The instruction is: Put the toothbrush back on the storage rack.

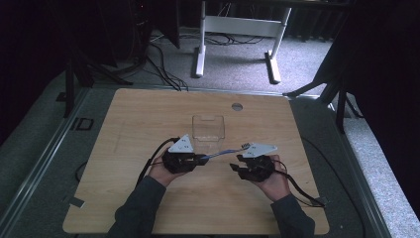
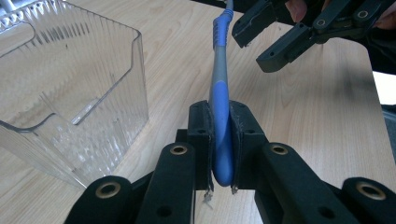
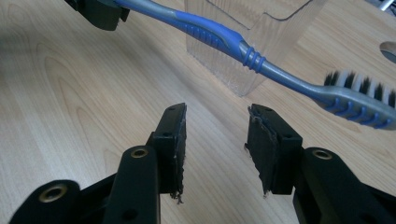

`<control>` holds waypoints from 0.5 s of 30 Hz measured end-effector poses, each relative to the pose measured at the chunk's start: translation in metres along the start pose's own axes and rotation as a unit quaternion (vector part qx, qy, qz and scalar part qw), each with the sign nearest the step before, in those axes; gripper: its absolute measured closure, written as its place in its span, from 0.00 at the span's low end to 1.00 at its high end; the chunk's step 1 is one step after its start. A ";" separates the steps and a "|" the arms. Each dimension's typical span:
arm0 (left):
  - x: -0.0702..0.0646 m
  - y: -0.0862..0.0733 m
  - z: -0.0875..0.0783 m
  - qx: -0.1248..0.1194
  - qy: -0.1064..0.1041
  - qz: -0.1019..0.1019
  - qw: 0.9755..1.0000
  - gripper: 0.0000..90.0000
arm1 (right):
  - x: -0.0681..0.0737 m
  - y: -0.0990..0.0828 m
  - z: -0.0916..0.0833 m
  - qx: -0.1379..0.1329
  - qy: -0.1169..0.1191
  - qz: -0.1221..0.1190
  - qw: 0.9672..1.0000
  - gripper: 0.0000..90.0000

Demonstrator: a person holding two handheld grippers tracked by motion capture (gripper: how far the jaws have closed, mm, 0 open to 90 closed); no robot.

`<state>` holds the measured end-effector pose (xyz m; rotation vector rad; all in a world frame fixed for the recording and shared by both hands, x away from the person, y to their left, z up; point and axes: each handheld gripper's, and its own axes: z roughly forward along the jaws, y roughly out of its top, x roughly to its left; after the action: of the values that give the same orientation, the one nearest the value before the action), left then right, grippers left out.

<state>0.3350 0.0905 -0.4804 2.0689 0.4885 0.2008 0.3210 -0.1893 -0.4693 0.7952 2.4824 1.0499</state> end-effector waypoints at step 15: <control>0.001 0.002 -0.003 -0.019 -0.003 -0.006 1.000 0.90 | 0.000 -0.002 0.000 -0.028 -0.002 0.021 0.999 0.60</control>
<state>0.3348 0.0925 -0.4773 2.0290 0.4910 0.1948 0.3207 -0.1904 -0.4704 0.8337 2.4314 1.1263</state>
